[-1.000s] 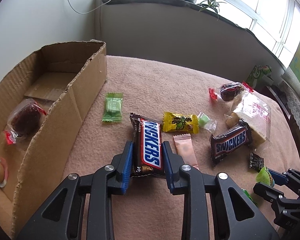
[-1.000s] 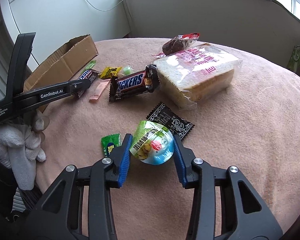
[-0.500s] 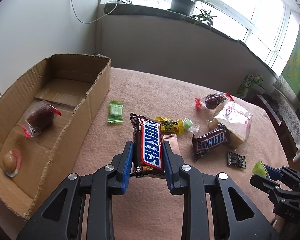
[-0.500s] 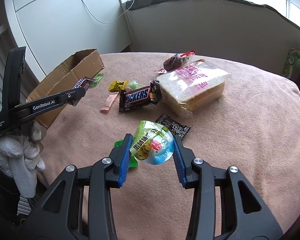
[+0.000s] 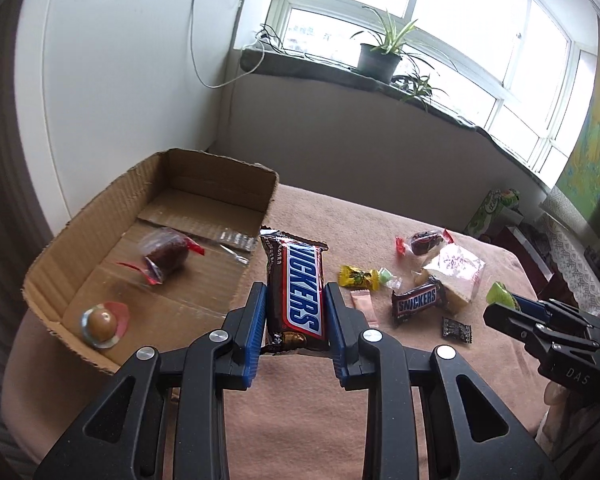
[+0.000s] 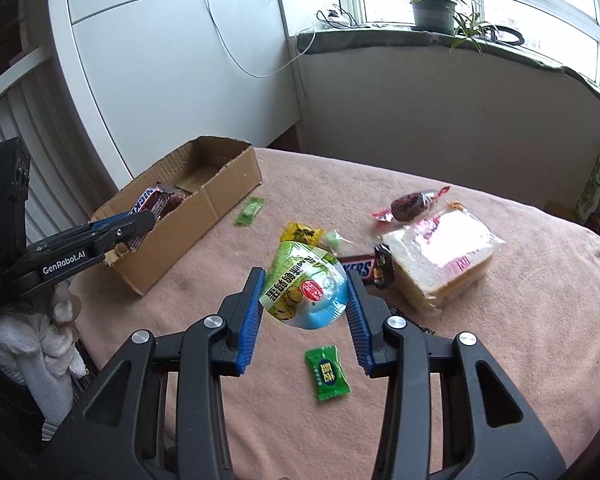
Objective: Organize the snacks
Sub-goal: 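Carry both items into the cardboard box and open both tools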
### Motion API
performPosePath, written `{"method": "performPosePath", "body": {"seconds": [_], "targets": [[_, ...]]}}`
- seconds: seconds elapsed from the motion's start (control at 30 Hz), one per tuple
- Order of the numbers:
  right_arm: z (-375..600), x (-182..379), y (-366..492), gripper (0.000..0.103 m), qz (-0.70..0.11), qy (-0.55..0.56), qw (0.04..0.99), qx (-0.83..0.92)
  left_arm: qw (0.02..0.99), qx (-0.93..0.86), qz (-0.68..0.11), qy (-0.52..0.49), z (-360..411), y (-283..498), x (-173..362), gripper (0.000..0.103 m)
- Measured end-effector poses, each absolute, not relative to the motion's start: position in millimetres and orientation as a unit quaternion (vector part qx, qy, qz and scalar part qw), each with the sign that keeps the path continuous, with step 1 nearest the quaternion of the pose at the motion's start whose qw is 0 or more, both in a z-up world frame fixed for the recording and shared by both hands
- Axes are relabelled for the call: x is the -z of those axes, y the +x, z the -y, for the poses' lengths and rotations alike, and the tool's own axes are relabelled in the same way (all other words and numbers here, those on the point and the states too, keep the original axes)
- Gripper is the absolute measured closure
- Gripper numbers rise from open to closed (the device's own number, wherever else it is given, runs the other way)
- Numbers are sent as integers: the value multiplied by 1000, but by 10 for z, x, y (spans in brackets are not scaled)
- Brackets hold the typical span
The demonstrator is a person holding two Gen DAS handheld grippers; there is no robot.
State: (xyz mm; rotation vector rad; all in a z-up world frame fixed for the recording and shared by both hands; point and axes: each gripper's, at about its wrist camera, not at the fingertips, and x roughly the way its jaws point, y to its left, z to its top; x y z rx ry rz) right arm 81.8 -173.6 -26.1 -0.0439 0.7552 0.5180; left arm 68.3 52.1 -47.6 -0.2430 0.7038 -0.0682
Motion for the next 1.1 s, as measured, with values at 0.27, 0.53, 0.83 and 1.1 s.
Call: {"method": "performPosePath", "body": {"seconds": [0.27,0.53,0.83,1.1], "targets": [[1232,37,1082,62,-348,-41,894,-280,930,1,-340,-139,-947,556,511,76],[698,-60,1434,62,-350,-49,884,-308,924,-11,-347,-160,-1170,525,593,76],[42,77,1746,62,-363,-85,870,-323,922,-9,-347,-173,-1272,527,646,76],[-360,315,2060,61,-391,-103,855,-325,920,-4,-349,-176,-1322,588,667,76]]}}
